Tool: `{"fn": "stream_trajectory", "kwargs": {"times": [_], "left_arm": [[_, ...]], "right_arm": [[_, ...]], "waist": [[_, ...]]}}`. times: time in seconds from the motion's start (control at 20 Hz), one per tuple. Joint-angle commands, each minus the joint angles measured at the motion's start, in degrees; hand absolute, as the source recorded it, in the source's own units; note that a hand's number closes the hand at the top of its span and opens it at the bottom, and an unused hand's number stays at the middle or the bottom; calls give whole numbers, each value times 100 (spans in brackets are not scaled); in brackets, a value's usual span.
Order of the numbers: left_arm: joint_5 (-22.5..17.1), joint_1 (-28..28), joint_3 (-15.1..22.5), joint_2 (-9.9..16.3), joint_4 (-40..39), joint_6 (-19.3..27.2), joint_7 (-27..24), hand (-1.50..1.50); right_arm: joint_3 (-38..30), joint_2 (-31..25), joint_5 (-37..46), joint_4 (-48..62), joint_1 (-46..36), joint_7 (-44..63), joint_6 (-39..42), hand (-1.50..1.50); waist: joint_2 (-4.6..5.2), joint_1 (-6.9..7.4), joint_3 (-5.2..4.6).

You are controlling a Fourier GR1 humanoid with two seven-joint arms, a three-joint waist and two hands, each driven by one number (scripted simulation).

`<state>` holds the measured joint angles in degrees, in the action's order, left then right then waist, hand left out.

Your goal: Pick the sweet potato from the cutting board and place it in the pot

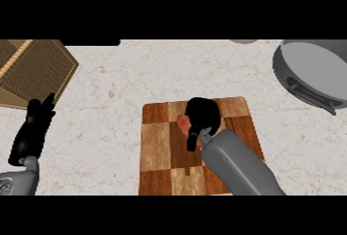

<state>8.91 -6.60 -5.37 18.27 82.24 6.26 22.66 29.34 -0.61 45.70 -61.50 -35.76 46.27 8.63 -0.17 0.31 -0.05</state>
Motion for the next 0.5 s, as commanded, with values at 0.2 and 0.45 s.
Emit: {"fn": "stream_trajectory", "kwargs": {"times": [0.2,0.45], "left_arm": [[-165,141,-307,110,-32,-335,-174,0],[-73,482,-454,106,85,-6,-132,0]], "right_arm": [[-64,-138,692,-421,-13,-55,4,150],[-1306,-2833,162,-740,988,-1271,-236,150]], "waist": [[10,-21,4],[-57,-585,34]]}}
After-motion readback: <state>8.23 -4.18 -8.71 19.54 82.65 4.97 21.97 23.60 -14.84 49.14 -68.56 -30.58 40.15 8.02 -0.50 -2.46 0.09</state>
